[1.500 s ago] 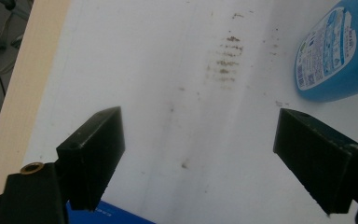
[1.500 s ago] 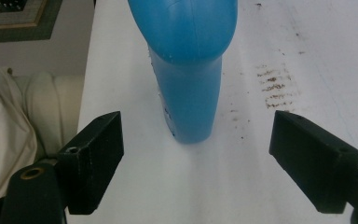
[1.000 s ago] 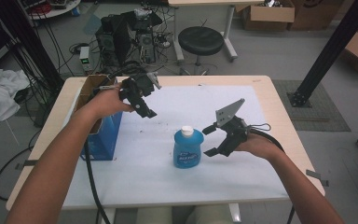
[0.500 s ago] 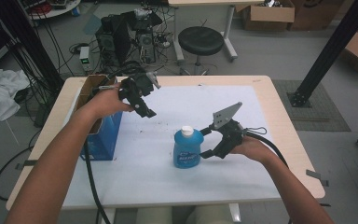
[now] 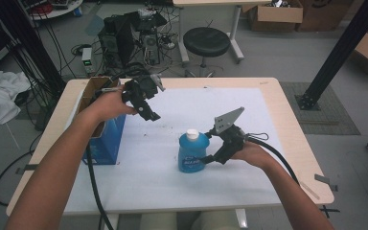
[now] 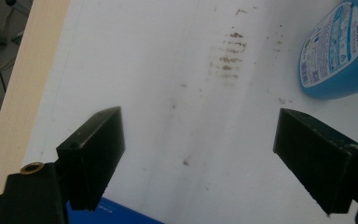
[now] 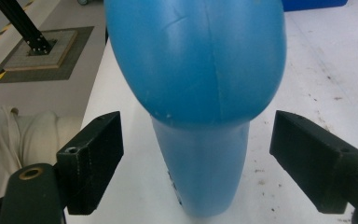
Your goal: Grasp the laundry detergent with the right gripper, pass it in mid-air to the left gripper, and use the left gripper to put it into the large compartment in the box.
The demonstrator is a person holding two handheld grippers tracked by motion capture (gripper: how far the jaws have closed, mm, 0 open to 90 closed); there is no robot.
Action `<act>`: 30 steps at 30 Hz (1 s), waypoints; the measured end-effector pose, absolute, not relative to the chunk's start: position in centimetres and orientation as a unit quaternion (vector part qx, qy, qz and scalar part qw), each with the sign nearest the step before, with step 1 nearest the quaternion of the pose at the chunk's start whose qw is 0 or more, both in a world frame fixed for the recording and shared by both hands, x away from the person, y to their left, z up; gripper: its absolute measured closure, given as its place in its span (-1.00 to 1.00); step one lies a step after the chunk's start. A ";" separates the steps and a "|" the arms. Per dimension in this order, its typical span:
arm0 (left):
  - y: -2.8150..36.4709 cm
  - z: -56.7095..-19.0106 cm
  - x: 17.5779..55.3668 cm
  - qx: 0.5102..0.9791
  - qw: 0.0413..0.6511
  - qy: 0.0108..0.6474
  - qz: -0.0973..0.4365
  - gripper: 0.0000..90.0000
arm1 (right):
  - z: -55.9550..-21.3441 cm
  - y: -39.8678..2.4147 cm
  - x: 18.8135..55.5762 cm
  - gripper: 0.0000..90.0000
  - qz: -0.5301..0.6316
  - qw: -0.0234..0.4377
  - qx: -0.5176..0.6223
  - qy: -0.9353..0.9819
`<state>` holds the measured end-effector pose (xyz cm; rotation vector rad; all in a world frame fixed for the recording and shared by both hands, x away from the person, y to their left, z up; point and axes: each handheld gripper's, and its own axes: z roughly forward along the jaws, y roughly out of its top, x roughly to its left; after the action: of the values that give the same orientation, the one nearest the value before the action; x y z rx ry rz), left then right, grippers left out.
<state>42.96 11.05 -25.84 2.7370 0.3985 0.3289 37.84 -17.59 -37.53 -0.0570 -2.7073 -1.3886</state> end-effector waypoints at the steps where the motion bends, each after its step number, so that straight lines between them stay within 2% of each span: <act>1: 11.1 -25.8 43.0 0.967 0.179 0.141 0.117 -0.62 | -37.6 -17.5 37.9 -0.62 -0.457 0.050 -0.018 -0.888; 18: 11.1 -25.9 43.1 0.967 0.178 0.142 0.117 -0.62 | -38.5 -16.4 37.9 -0.61 -0.474 0.063 -0.015 -0.878; 30: 11.3 -25.8 43.1 0.967 0.176 0.140 0.118 -0.62 | -38.8 -16.1 37.9 -0.50 -0.488 0.069 -0.013 -0.870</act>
<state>43.11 11.25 -25.78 2.7391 0.3960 0.3352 37.90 -16.09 -38.77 -0.0402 -2.6194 -1.4689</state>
